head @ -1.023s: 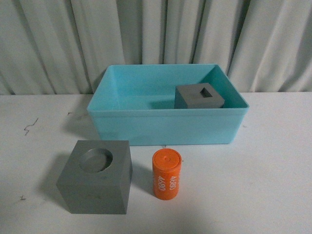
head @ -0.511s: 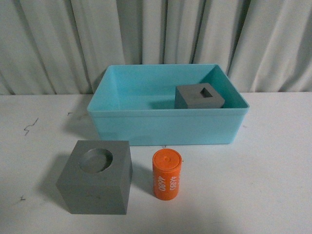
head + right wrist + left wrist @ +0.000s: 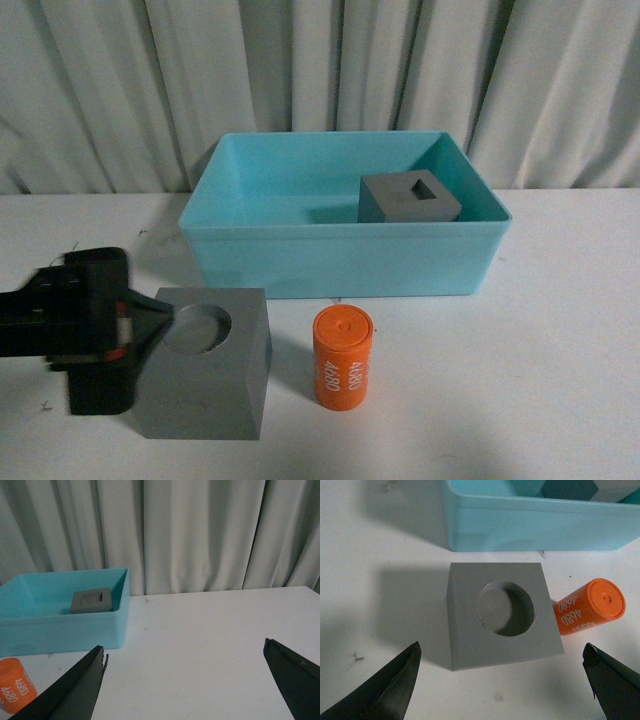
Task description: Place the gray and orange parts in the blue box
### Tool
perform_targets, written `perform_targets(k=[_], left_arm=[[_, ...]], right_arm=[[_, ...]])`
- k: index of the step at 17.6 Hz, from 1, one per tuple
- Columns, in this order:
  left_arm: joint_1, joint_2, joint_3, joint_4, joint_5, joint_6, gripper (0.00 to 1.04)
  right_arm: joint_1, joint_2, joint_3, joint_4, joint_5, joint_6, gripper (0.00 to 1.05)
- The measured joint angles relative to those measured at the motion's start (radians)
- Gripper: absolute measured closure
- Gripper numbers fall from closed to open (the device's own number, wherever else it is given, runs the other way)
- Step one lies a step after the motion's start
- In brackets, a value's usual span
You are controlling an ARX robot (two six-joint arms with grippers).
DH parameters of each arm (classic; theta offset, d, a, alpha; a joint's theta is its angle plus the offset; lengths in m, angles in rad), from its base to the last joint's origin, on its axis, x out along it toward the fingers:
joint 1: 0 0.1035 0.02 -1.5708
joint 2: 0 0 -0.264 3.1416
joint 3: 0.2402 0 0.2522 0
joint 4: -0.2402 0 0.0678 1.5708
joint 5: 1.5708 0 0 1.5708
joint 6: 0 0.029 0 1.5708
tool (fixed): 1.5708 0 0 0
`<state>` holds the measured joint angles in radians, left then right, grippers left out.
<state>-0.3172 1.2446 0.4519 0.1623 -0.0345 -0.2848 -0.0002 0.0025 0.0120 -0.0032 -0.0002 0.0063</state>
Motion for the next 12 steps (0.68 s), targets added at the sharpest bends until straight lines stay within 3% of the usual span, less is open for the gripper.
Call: perform_targets(k=[3, 12], left_arm=[[-0.014, 0.204, 0.089, 0.061, -0.016, 0.005, 0.07], [0.045, 0.374, 0.164, 0.109, -0.017, 0.073, 0.07]], right_arm=[[0.000, 0.000, 0.000, 0.000, 0.000, 0.000, 0.06], [0.000, 0.000, 0.000, 0.000, 0.000, 0.000, 0.06]])
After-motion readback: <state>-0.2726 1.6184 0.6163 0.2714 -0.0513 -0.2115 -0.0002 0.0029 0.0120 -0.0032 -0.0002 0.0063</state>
